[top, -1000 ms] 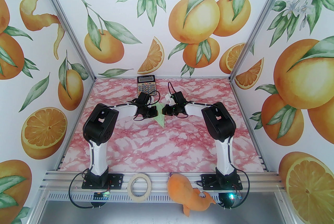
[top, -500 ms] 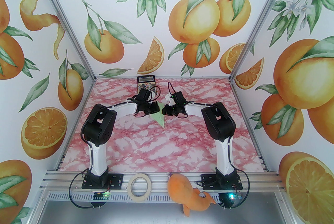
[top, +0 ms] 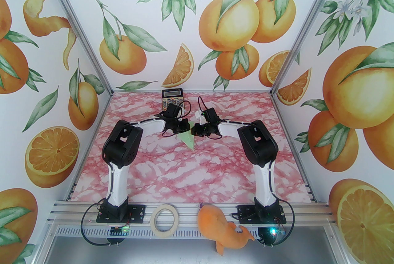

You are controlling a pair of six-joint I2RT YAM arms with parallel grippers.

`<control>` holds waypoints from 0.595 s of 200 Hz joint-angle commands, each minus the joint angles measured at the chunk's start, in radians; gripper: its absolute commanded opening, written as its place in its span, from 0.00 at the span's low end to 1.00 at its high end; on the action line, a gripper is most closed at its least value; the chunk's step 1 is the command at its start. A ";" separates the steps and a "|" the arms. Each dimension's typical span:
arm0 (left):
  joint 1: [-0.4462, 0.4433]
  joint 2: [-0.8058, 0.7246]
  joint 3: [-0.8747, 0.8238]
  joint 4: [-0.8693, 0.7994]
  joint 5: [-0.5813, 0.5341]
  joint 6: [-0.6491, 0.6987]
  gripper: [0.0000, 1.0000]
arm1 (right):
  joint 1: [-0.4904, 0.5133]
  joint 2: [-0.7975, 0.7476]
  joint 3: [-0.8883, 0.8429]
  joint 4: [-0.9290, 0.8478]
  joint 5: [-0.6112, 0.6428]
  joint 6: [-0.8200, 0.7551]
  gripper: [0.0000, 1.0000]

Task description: Fold a paper plane with a square sheet of paper (fold left side to right side)

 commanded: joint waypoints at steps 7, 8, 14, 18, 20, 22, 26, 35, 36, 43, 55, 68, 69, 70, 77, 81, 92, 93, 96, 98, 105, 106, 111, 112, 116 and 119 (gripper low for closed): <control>-0.002 0.029 0.035 -0.040 -0.034 0.008 0.05 | 0.003 0.033 0.002 -0.020 0.020 -0.011 0.00; -0.002 0.029 0.035 -0.041 -0.035 0.008 0.05 | 0.003 0.033 0.003 -0.020 0.020 -0.012 0.00; -0.001 0.030 0.033 -0.045 -0.044 0.007 0.05 | 0.004 0.033 0.003 -0.019 0.020 -0.012 0.00; -0.001 0.031 0.032 -0.045 -0.045 0.007 0.05 | 0.004 0.032 0.003 -0.019 0.020 -0.011 0.00; -0.001 0.031 0.032 -0.046 -0.046 0.008 0.05 | 0.004 0.033 0.002 -0.019 0.019 -0.011 0.00; -0.002 0.032 0.033 -0.048 -0.048 0.008 0.05 | 0.004 0.033 0.001 -0.019 0.020 -0.011 0.00; -0.001 0.035 0.035 -0.055 -0.051 0.010 0.05 | 0.004 0.033 0.001 -0.019 0.020 -0.012 0.00; -0.001 0.043 0.045 -0.073 -0.058 0.012 0.04 | 0.005 0.032 0.001 -0.019 0.020 -0.012 0.00; -0.001 0.043 0.046 -0.074 -0.059 0.013 0.04 | 0.005 0.033 0.000 -0.019 0.021 -0.011 0.00; -0.001 0.046 0.045 -0.076 -0.060 0.010 0.04 | 0.004 0.034 0.002 -0.019 0.020 -0.011 0.00; -0.001 0.052 0.047 -0.086 -0.063 0.008 0.04 | 0.003 0.034 0.003 -0.019 0.020 -0.011 0.00; -0.004 0.060 0.048 -0.092 -0.061 0.010 0.04 | 0.004 0.031 0.003 -0.019 0.019 -0.011 0.01; -0.004 0.060 0.048 -0.092 -0.062 0.009 0.04 | 0.004 0.031 0.003 -0.019 0.019 -0.011 0.02; -0.005 0.060 0.047 -0.093 -0.062 0.010 0.04 | 0.003 0.031 0.004 -0.019 0.019 -0.012 0.02; -0.006 0.062 0.045 -0.096 -0.067 0.010 0.04 | 0.003 0.027 0.004 -0.019 0.019 -0.008 0.08; -0.006 0.064 0.044 -0.094 -0.066 0.010 0.04 | 0.002 0.024 0.004 -0.019 0.019 -0.006 0.11; -0.007 0.066 0.039 -0.090 -0.063 0.007 0.04 | 0.000 0.008 0.000 -0.014 0.019 0.002 0.13; -0.006 0.067 0.039 -0.091 -0.064 0.007 0.04 | 0.001 0.006 0.000 -0.013 0.019 0.003 0.13; -0.006 0.068 0.038 -0.091 -0.064 0.006 0.04 | 0.000 0.000 -0.003 -0.013 0.021 0.006 0.13; -0.007 0.068 0.038 -0.091 -0.065 0.005 0.04 | 0.000 -0.003 -0.003 -0.013 0.021 0.007 0.14; -0.008 0.067 0.035 -0.090 -0.067 0.005 0.04 | -0.004 -0.019 -0.006 -0.012 0.022 0.016 0.19; -0.007 0.067 0.034 -0.091 -0.066 0.005 0.04 | -0.005 -0.021 -0.007 -0.011 0.023 0.016 0.20; -0.007 0.065 0.033 -0.090 -0.066 0.005 0.04 | -0.008 -0.034 -0.011 -0.009 0.027 0.024 0.27; -0.007 0.065 0.033 -0.089 -0.066 0.004 0.04 | -0.010 -0.035 -0.012 -0.009 0.027 0.025 0.28; -0.009 0.065 0.031 -0.088 -0.066 0.003 0.04 | -0.011 -0.049 -0.017 -0.006 0.030 0.029 0.30; -0.008 0.063 0.032 -0.088 -0.068 0.003 0.04 | -0.014 -0.059 -0.021 -0.003 0.034 0.033 0.31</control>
